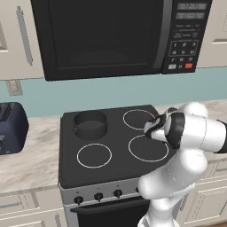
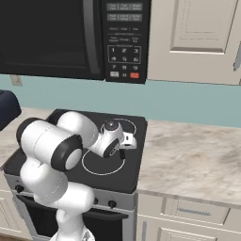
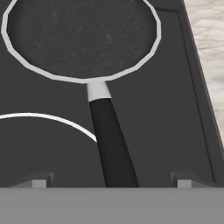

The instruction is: Move the pot and pan from the stove into the sink.

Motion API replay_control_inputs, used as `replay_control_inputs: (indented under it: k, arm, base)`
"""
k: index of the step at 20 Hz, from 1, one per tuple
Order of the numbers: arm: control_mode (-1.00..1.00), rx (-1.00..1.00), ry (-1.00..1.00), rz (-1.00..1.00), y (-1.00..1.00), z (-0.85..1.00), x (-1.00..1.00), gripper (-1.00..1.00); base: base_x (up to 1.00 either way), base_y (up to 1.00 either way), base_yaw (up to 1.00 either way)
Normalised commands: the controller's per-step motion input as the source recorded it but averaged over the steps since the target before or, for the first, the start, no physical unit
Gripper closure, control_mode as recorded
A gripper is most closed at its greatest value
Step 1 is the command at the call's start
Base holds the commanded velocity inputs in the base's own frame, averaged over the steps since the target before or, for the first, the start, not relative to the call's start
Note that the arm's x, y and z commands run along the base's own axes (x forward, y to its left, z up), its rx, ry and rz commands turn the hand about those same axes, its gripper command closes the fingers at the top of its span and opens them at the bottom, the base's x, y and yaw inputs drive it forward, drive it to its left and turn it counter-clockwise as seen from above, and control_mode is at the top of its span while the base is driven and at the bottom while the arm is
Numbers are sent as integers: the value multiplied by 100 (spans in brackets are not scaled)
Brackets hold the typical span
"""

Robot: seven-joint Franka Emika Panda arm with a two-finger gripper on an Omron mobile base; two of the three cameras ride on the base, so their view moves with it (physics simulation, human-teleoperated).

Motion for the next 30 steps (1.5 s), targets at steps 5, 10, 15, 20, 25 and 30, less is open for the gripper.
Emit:
replay_control_inputs:
  k: [5,10,15,20,25,30]
  arm:
    - [-100,0,0,0,-5,-19,9,-100]
    - [-100,0,0,0,-2,-12,7,-100]
    - [-100,0,0,0,-3,-10,5,100]
    - [-100,0,0,0,0,0,0,100]
    - [-100,0,0,0,0,0,0,100]
    - [-100,4,-1,-4,2,40,0,100]
  base:
    - [0,0,0]
    - [0,0,0]
    - [0,0,0]
    - [0,0,0]
    - [0,0,0]
    - [0,0,0]
